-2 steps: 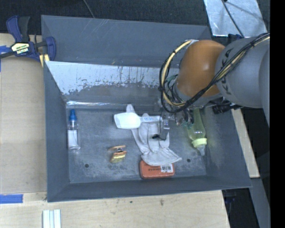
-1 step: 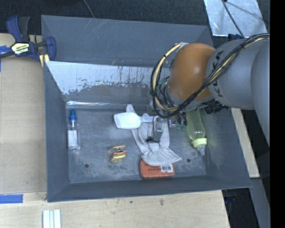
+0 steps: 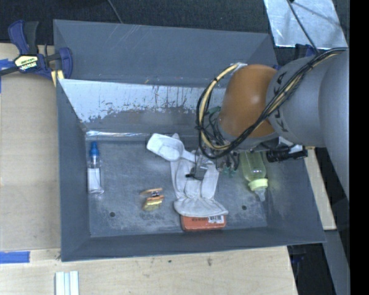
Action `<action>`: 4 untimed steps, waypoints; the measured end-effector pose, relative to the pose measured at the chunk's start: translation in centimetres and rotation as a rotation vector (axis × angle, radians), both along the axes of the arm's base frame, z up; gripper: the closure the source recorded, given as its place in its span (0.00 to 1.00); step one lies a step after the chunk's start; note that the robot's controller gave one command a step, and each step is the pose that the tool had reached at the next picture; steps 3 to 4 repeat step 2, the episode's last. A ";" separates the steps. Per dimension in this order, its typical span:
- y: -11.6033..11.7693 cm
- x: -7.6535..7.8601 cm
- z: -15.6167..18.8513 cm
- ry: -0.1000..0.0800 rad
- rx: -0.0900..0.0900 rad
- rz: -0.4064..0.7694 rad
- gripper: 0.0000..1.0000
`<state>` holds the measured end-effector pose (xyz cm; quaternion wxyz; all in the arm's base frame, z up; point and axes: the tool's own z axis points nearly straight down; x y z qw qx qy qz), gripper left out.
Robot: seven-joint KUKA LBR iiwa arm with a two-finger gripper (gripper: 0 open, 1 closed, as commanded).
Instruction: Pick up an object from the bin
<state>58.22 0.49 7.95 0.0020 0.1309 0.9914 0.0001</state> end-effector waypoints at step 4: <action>0.0 1.0 13.7 0.000 0.000 -0.020 1.00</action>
Offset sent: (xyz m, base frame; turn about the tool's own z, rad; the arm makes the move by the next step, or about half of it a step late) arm 0.0089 0.0009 0.1363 0.0219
